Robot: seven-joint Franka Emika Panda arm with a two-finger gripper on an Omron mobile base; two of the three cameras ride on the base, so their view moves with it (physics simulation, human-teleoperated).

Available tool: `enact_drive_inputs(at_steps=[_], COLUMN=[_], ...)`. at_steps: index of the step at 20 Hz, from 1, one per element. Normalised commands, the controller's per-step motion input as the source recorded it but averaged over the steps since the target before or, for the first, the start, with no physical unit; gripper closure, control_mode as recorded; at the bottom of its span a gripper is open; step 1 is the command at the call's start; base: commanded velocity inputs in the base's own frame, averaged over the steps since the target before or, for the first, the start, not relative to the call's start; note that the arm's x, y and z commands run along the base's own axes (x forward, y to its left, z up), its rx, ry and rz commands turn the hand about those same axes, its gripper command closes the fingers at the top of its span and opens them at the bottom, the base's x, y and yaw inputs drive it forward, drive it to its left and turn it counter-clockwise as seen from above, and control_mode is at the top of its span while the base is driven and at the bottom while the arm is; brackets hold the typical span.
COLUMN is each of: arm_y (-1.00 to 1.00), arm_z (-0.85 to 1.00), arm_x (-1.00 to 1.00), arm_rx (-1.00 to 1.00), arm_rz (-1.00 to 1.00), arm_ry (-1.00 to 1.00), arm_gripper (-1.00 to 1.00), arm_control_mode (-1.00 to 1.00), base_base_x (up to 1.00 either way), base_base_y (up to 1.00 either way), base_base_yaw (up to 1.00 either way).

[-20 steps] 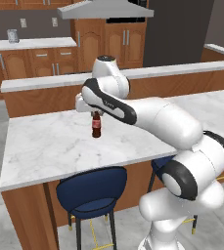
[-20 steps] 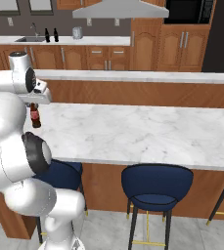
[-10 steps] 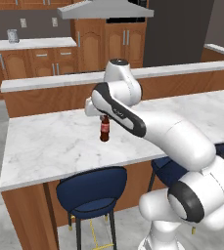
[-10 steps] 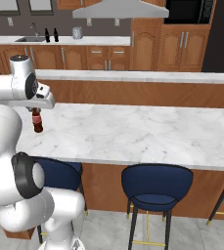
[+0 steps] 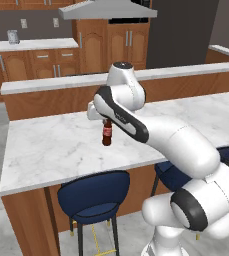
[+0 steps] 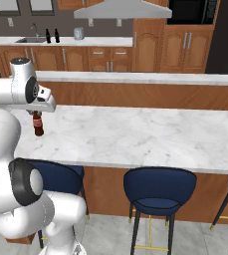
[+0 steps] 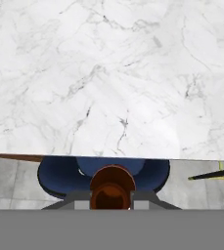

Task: Place the large bottle from the dining counter next to the other large bottle outside the sink, and place the small bottle from the dining counter next to the other small bottle inside the sink.

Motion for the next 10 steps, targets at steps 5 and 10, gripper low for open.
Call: enact_drive_inputs(at_steps=[5, 10], arm_y=[0.0, 0.0], arm_z=[0.0, 0.0], arm_x=[0.0, 0.0], arm_rx=[0.0, 0.0], arm_rz=[0.0, 0.0], arm_ry=[0.0, 0.0], arm_gripper=[1.0, 1.0], arm_control_mode=[1.0, 1.0], base_base_x=[-0.04, -0.75], base_base_y=[0.0, 0.0], base_base_yaw=[0.0, 0.0])
